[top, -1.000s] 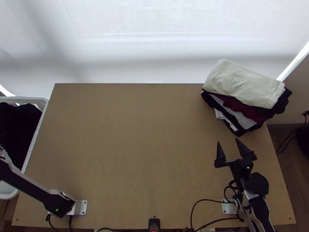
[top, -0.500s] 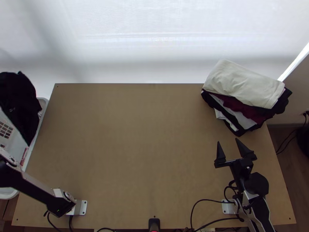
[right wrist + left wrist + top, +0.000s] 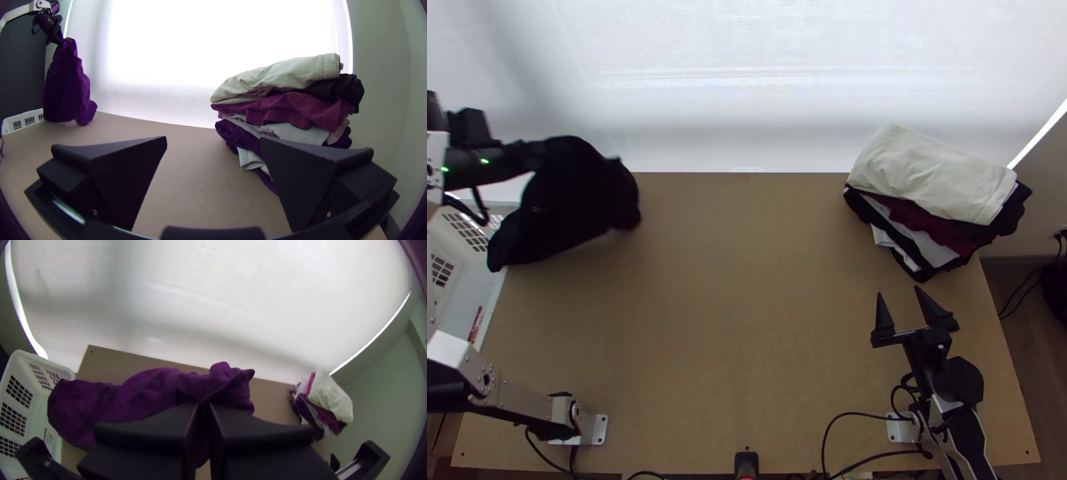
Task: Fold the t-shirt
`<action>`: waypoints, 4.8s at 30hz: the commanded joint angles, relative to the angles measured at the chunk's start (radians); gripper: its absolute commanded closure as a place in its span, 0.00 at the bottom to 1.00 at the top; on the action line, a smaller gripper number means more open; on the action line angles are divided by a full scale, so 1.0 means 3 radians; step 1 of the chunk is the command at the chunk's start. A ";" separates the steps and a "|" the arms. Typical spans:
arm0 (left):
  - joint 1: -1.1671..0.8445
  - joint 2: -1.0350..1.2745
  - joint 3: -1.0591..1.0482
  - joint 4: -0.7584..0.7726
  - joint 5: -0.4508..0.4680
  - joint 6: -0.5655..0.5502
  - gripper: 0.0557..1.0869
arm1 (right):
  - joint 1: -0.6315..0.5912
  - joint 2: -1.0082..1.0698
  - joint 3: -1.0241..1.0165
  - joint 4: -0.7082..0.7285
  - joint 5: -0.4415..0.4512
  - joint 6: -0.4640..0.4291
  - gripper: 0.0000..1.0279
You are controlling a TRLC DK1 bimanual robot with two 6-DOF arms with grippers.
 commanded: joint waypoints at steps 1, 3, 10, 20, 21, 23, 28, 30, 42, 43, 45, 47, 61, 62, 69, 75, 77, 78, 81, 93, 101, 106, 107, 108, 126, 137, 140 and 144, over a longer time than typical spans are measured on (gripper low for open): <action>-0.0461 -0.0394 -0.0539 0.0216 -0.0132 -0.0159 0.97 | 0.0025 0.0020 -0.0022 -0.0051 0.0040 0.0055 0.05; -0.0813 -0.0583 -0.0999 0.0466 -0.0254 -0.0221 0.97 | 0.0025 0.0020 -0.0022 -0.0051 0.0040 0.0055 0.05; -0.1959 -0.0854 -0.2124 0.1034 -0.0893 -0.0461 0.96 | 0.0025 0.0020 -0.0022 -0.0051 0.0040 0.0055 0.05; -0.3119 -0.0419 -0.2584 0.1760 -0.1282 -0.1003 0.97 | 0.0025 0.0020 -0.0022 -0.0051 0.0040 0.0055 0.05; -0.3196 -0.0337 -0.2584 0.1837 -0.1343 -0.1039 0.97 | 0.0025 0.0020 -0.0022 -0.0051 0.0040 0.0055 0.05; -0.3350 -0.0199 -0.2554 0.1954 -0.1441 -0.1126 0.96 | 0.0025 0.0020 -0.0022 -0.0051 0.0040 0.0055 0.05; -0.3615 -0.0005 -0.2518 0.2343 -0.1451 -0.1279 0.96 | 0.0025 0.0020 -0.0022 -0.0051 0.0040 0.0055 0.05; -0.3718 0.0061 -0.2497 0.2491 -0.1441 -0.1294 0.96 | 0.0025 0.0020 -0.0022 -0.0051 0.0040 0.0055 0.05; -0.4024 -0.0199 -0.2196 0.2573 -0.1313 -0.1345 0.05 | 0.0025 0.0020 -0.0022 -0.0051 0.0040 0.0055 0.05; -0.3999 -0.0256 -0.2191 0.2573 -0.1313 -0.1366 0.05 | 0.0025 0.0020 -0.0022 -0.0051 0.0040 0.0055 0.05; -0.3902 -0.0348 -0.2160 0.2527 -0.1308 -0.1381 0.05 | 0.0025 0.0020 -0.0022 -0.0051 0.0040 0.0055 0.05; -0.3723 -0.0414 -0.2134 0.2425 -0.1297 -0.1330 0.05 | 0.0025 0.0020 -0.0022 -0.0051 0.0040 0.0055 0.05; -0.2056 -0.0925 -0.2211 0.1494 -0.1021 -0.0088 0.05 | 0.0025 0.0020 -0.0022 -0.0051 0.0040 0.0055 0.05; -0.1810 -0.0961 -0.2242 0.1474 -0.0735 -0.0006 0.05 | 0.0025 0.0020 -0.0022 -0.0051 0.0040 0.0055 0.05; -0.0624 -0.0987 -0.2257 0.0824 0.0017 0.0961 0.05 | 0.0025 0.0020 -0.0022 -0.0051 0.0040 0.0055 0.05; 0.0209 -0.0920 -0.2533 0.0753 0.0293 0.1830 0.05 | 0.0025 0.0020 -0.0022 -0.0051 0.0040 0.0055 0.05; 0.0347 -0.0854 -0.2595 0.0778 0.0293 0.1942 0.05 | 0.0025 0.0020 -0.0022 -0.0051 0.0040 0.0055 0.05; 0.0404 -0.0818 -0.2625 0.0789 0.0293 0.2004 0.05 | 0.0025 0.0020 -0.0022 -0.0051 0.0040 0.0055 0.05; 0.0506 -0.0736 -0.2733 0.0886 0.0293 0.2029 0.05 | 0.0025 0.0020 -0.0022 -0.0051 0.0040 0.0055 0.05; 0.0669 -0.0700 -0.2590 0.1187 0.0257 0.1472 0.05 | 0.0025 0.0020 -0.0022 -0.0051 0.0040 0.0055 0.05; 0.0618 -0.0741 -0.2242 0.0932 -0.0040 0.0674 0.05 | 0.0025 0.0020 -0.0022 -0.0051 0.0040 0.0055 0.05; 0.0531 -0.0808 -0.2160 0.0605 -0.0050 0.0301 0.05 | 0.0025 0.0020 -0.0022 -0.0051 0.0040 0.0055 0.05; 0.0516 -0.0823 -0.2150 0.0548 -0.0055 0.0250 0.05 | 0.0025 0.0020 -0.0022 -0.0051 0.0040 0.0055 0.05; 0.0501 -0.0844 -0.2140 0.0492 -0.0060 0.0194 0.05 | 0.0025 0.0020 -0.0022 -0.0051 0.0040 0.0055 0.05; 0.0496 -0.0874 -0.2145 0.0323 -0.0382 0.0050 0.05 | 0.0772 0.0618 -0.0017 -0.0108 -0.0109 0.0408 0.04; 0.0531 -0.0792 -0.2170 0.0410 -0.0403 0.0071 0.05 | 0.1002 0.1053 0.0428 -0.0128 -0.0119 0.0352 0.04; 0.0501 -0.0792 -0.2150 0.0436 -0.0403 0.0061 0.05 | 0.1099 0.1497 0.0750 -0.0143 -0.0139 0.0280 0.04; 0.0460 -0.0803 -0.2134 0.0451 -0.0403 0.0045 0.05 | 0.1155 0.2218 0.1312 -0.0235 -0.0262 0.0091 0.04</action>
